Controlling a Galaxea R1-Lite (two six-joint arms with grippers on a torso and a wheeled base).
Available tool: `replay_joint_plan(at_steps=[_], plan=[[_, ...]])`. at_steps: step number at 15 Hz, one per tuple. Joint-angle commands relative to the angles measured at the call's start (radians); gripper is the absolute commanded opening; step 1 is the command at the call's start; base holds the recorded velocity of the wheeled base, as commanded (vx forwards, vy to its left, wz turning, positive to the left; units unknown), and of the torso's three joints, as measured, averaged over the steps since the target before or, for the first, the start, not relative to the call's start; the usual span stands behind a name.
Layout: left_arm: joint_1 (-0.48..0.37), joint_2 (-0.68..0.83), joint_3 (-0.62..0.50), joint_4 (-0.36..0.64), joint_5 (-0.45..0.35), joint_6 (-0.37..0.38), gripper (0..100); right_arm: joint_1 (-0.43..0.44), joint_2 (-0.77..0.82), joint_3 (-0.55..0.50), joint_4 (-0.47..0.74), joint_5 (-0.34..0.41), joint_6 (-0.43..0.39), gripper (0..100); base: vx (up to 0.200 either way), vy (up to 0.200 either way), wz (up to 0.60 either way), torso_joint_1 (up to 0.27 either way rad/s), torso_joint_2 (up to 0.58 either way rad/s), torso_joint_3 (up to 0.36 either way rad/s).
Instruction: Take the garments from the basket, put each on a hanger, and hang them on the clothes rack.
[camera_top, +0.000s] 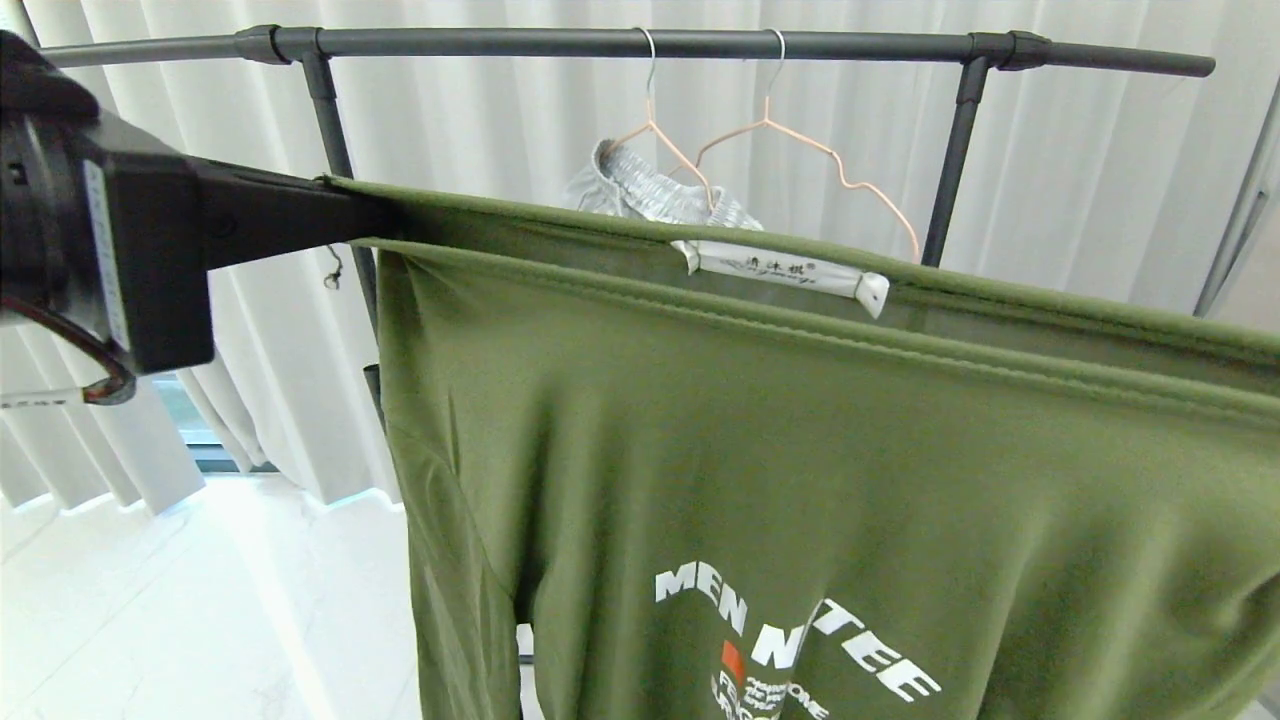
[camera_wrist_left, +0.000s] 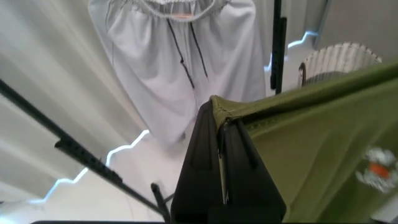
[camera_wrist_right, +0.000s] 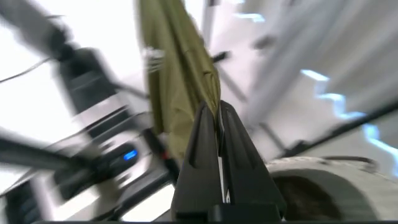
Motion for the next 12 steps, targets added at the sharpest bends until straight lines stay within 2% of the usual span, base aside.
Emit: replay_joint_plan(at_steps=[1, 3, 5, 8, 10, 11, 12], plan=[[-0.007, 0.047, 0.001, -0.019, 0.004, 0.000, 0, 0.044, -0.033, 0.016, 0.023, 0.069, 0.001, 0, 0.000, 0.000, 0.00, 0.000, 0.00, 0.000], [-0.008, 0.069, 0.001, -0.034, 0.003, -0.002, 0, 0.109, -0.039, 0.031, 0.019, 0.082, 0.007, 0, 0.000, 0.000, 0.00, 0.000, 0.00, 0.000], [-0.008, 0.078, 0.001, -0.045, 0.003, -0.006, 0, 0.115, -0.039, 0.038, 0.016, 0.082, 0.007, 0, 0.000, 0.000, 0.00, 0.000, 0.00, 0.000], [-0.020, 0.062, 0.003, -0.039, 0.003, -0.075, 0, 0.105, -0.038, 0.038, 0.016, 0.050, 0.007, 0, 0.000, 0.000, 0.00, 0.000, 0.00, 0.000], [-0.020, 0.035, -0.005, 0.029, 0.004, -0.135, 0, 0.061, -0.010, 0.048, -0.011, -0.114, 0.000, 0, 0.000, 0.000, 0.00, 0.000, 0.00, 0.000], [-0.022, 0.013, -0.010, 0.096, 0.003, -0.158, 0, 0.053, 0.005, 0.062, -0.063, -0.185, 0.000, 0, 0.000, 0.000, 0.00, 0.000, 0.00, 0.000], [-0.022, -0.013, -0.005, 0.151, 0.001, -0.186, 0, 0.047, 0.022, 0.090, -0.142, -0.224, 0.001, 0, 0.000, 0.000, 0.00, 0.000, 0.00, 0.000]])
